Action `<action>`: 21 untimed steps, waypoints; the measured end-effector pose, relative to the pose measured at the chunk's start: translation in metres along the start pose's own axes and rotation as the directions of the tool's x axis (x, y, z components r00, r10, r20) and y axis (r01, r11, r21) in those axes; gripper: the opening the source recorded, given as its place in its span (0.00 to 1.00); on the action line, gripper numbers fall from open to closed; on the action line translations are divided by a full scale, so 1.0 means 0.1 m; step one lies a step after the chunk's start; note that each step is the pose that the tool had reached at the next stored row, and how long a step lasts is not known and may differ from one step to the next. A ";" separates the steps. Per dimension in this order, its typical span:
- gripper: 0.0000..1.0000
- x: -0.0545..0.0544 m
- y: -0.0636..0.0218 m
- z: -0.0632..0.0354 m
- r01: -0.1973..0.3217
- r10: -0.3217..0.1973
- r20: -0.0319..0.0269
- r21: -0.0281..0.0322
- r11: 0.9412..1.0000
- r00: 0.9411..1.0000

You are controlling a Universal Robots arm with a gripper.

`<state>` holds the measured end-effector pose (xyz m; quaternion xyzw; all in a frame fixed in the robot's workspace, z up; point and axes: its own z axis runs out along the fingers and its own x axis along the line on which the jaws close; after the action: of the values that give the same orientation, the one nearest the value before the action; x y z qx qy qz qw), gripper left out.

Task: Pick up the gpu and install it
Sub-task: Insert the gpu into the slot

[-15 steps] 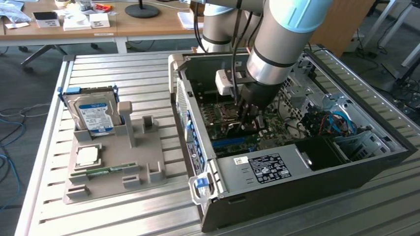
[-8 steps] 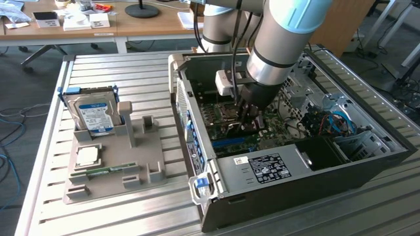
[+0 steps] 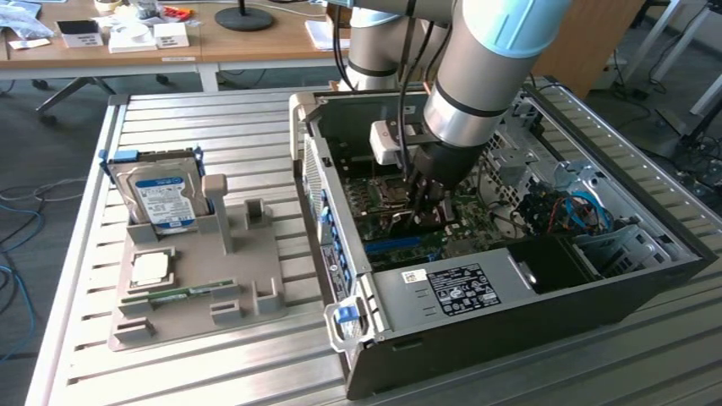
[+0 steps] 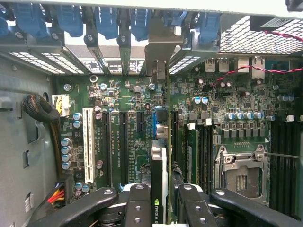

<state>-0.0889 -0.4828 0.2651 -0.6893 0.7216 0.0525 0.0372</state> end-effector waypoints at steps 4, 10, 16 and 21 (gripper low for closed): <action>0.27 0.00 0.000 0.000 0.000 0.000 0.000 0.000 1.000 1.000; 0.27 0.00 0.000 0.000 0.000 0.000 0.000 0.000 1.000 1.000; 0.27 0.00 0.000 0.000 0.000 0.000 0.000 0.000 1.000 1.000; 0.27 0.00 0.000 0.000 0.000 0.000 0.000 0.000 1.000 1.000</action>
<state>-0.0889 -0.4828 0.2651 -0.6893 0.7216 0.0525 0.0372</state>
